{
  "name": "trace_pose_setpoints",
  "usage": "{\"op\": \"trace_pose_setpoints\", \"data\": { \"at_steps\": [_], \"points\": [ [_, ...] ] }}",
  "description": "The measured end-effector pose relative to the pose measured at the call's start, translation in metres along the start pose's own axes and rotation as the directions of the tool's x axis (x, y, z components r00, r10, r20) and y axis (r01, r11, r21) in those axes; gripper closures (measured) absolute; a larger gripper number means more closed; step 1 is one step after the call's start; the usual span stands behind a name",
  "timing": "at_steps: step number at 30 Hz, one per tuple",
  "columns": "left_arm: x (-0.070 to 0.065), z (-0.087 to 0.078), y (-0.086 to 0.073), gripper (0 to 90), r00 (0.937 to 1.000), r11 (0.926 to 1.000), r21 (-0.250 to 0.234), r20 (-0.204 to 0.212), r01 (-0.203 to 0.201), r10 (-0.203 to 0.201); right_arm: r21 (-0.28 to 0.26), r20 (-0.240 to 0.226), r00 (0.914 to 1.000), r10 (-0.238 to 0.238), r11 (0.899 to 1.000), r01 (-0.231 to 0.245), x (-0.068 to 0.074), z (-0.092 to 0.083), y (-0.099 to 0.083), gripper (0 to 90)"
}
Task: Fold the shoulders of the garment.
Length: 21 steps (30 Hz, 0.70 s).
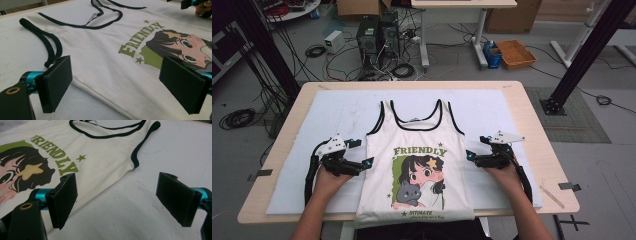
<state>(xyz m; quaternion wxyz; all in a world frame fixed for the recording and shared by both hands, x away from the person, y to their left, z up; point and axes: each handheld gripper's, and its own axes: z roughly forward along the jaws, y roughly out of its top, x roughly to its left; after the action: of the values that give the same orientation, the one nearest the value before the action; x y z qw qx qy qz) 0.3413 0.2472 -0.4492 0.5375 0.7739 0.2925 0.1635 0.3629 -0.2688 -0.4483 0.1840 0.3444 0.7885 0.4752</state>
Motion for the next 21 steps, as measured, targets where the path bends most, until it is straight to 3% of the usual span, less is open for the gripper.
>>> {"op": "trace_pose_setpoints", "data": {
  "at_steps": [6, 12, 15, 21],
  "points": [
    [0.000, 0.000, 0.000, 11.4, 1.0000, 1.0000, -0.001, 0.000, -0.005, 0.005, -0.004, -0.005, 0.9996, 0.027, 1.000, -0.027, -0.002, -0.001, 0.000, 17.6],
    [-0.001, 0.000, 0.000, 11.4, 0.9999, 0.9999, 0.002, 0.001, -0.011, 0.011, 0.012, 0.004, 0.9999, 0.013, 1.000, -0.013, -0.001, 0.001, 0.001, 17.6],
    [-0.001, 0.000, 0.000, 11.4, 0.9999, 0.9999, 0.004, -0.003, -0.016, 0.016, 0.003, -0.004, 0.9993, 0.037, 0.999, -0.037, -0.002, 0.000, 0.003, 17.6],
    [0.000, -0.001, 0.000, 11.4, 1.0000, 1.0000, -0.005, -0.005, -0.002, 0.002, -0.007, -0.027, 0.9995, 0.014, 1.000, -0.014, 0.001, 0.000, 0.016, 17.6]
  ]
}}
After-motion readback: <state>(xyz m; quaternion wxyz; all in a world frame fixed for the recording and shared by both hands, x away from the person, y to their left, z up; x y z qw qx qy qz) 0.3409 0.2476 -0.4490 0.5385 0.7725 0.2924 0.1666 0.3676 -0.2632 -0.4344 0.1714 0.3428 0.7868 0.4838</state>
